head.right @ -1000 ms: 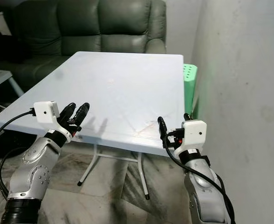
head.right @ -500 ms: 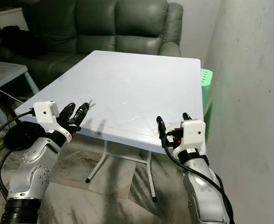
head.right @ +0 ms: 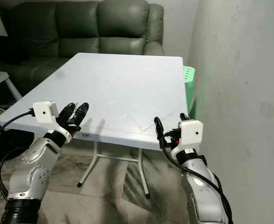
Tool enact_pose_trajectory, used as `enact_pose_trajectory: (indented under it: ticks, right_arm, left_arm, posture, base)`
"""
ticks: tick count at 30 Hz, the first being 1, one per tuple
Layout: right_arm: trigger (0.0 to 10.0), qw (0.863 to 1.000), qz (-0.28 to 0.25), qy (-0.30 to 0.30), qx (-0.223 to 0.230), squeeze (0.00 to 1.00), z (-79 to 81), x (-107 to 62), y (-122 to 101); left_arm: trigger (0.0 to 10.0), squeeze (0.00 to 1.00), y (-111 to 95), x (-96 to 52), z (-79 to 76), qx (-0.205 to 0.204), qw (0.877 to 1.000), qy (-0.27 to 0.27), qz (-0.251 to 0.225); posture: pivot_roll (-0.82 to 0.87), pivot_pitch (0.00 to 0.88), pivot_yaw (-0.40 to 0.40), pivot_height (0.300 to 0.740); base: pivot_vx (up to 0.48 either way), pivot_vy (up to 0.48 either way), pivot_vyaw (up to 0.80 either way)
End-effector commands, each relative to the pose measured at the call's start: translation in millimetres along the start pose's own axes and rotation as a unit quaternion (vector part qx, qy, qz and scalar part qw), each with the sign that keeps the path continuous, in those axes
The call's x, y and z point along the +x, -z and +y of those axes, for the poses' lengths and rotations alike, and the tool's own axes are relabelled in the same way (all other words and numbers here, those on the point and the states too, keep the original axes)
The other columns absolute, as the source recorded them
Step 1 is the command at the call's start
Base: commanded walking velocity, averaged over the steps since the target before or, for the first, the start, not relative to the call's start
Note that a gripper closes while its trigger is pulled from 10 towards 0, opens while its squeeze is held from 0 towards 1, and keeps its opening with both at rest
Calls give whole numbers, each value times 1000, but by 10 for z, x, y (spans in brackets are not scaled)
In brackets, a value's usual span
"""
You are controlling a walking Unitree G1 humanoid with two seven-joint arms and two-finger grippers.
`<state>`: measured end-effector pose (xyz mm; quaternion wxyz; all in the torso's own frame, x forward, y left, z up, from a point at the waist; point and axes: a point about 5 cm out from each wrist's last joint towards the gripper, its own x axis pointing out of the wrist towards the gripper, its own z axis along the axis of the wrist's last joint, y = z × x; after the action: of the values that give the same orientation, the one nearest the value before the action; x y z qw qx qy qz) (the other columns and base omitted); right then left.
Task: Hang keys on a hook
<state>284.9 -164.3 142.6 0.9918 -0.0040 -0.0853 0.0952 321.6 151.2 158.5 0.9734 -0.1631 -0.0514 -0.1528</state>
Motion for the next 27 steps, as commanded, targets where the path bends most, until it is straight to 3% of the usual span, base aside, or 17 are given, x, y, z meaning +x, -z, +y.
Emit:
enact_pose_trajectory:
  ticks: [1,27]
  right_arm:
    - [10000,1000,-2,-11,4,0,51,12,-19]
    - [10000,1000,-2,-16,5,0,60,0,-13]
  left_arm:
    - [10000,0,-14,-20,56,5,1000,-10,4]
    - [10000,0,-18,-28,63,2,1000,-11,3]
  posture:
    - [94,0,58,740]
    - [99,0,56,740]
  base:
    - [0,424,0]
    - [0,453,0]
